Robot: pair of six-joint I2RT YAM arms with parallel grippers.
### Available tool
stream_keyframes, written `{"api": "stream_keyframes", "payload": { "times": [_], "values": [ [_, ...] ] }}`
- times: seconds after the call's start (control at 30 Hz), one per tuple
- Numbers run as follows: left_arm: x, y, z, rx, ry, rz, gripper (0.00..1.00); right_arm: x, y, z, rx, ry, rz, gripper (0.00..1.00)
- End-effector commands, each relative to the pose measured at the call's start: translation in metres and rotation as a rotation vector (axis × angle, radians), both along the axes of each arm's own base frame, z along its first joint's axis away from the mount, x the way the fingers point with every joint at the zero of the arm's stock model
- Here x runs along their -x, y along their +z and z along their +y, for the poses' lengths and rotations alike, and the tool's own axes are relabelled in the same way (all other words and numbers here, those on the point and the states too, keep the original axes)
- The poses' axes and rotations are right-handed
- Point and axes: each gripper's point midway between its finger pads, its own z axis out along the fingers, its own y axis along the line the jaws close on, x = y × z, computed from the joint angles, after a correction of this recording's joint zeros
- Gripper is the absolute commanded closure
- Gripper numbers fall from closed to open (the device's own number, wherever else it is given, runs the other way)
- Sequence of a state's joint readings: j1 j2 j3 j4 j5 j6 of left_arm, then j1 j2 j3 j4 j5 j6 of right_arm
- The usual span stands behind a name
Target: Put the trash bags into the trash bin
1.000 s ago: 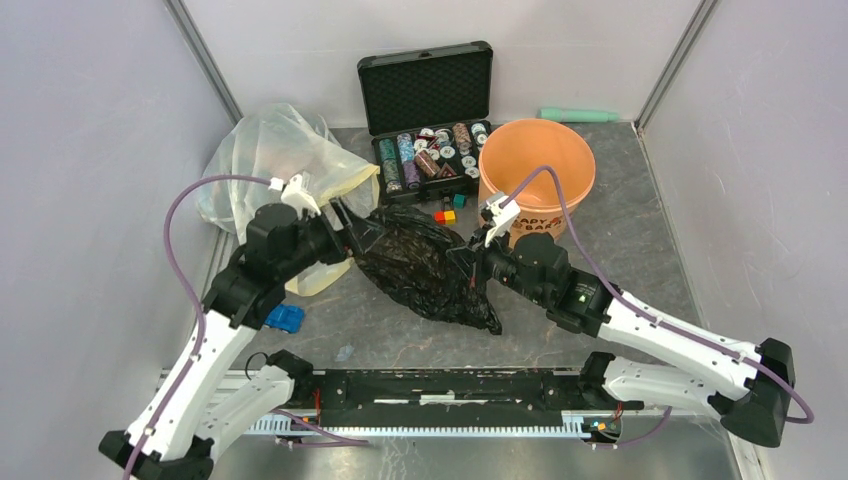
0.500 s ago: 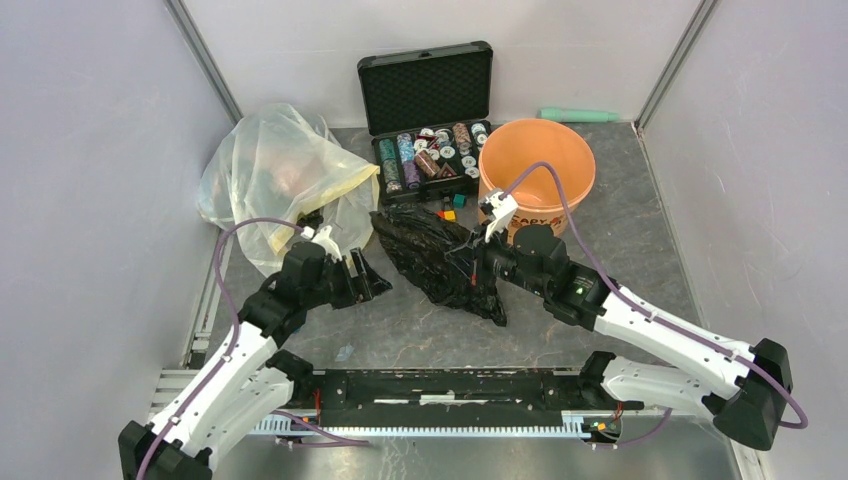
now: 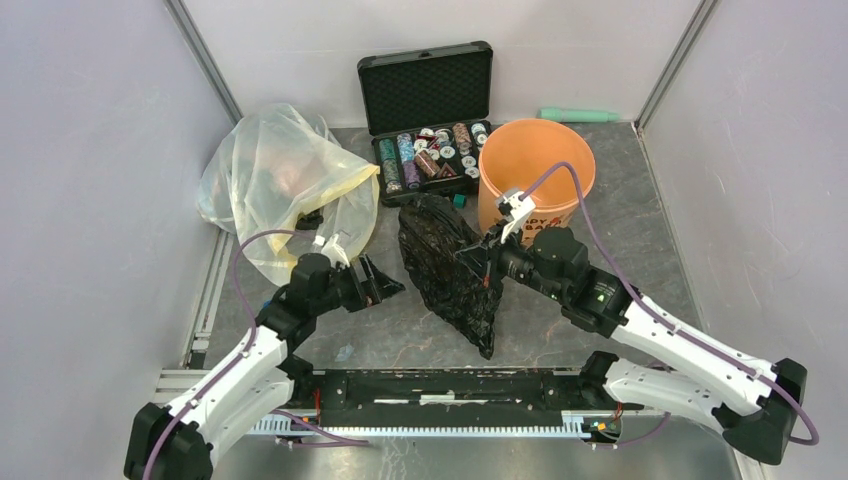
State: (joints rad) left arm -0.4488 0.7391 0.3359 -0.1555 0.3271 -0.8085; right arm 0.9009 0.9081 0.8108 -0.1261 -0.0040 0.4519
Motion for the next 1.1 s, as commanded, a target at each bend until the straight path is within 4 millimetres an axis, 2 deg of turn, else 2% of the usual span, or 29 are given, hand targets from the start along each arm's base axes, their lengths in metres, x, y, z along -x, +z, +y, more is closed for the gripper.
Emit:
{"api": "stream_keyframes", "payload": {
  "times": [0.0, 0.13, 0.27, 0.4, 0.57, 0.77, 0.93, 1.07],
  "values": [
    [-0.002, 0.050, -0.028, 0.201, -0.117, -0.148, 0.07, 0.002, 0.025, -0.003, -0.051, -0.006, -0.019, 1.00],
    [0.007, 0.070, -0.042, 0.212, -0.205, -0.234, 0.13, -0.006, 0.016, -0.002, -0.043, -0.047, 0.010, 1.00],
    [0.018, 0.094, -0.064, 0.173, -0.296, -0.368, 0.29, -0.016, 0.003, 0.003, -0.029, -0.099, 0.077, 1.00],
    [0.019, 0.097, -0.075, 0.114, -0.334, -0.437, 0.37, -0.025, -0.006, 0.005, -0.035, -0.156, 0.131, 1.00],
    [0.017, 0.092, -0.082, 0.054, -0.331, -0.487, 0.41, -0.029, -0.014, 0.009, -0.059, -0.184, 0.170, 1.00],
    [0.013, 0.084, -0.092, -0.012, -0.328, -0.499, 0.35, -0.029, -0.018, 0.015, -0.078, -0.174, 0.192, 1.00],
    [0.006, 0.084, -0.107, -0.062, -0.325, -0.510, 0.21, -0.029, -0.022, 0.017, -0.098, -0.192, 0.232, 0.98],
    [0.003, 0.088, -0.120, -0.112, -0.318, -0.544, 0.20, -0.030, -0.024, 0.019, -0.112, -0.202, 0.259, 0.97]
  ]
}}
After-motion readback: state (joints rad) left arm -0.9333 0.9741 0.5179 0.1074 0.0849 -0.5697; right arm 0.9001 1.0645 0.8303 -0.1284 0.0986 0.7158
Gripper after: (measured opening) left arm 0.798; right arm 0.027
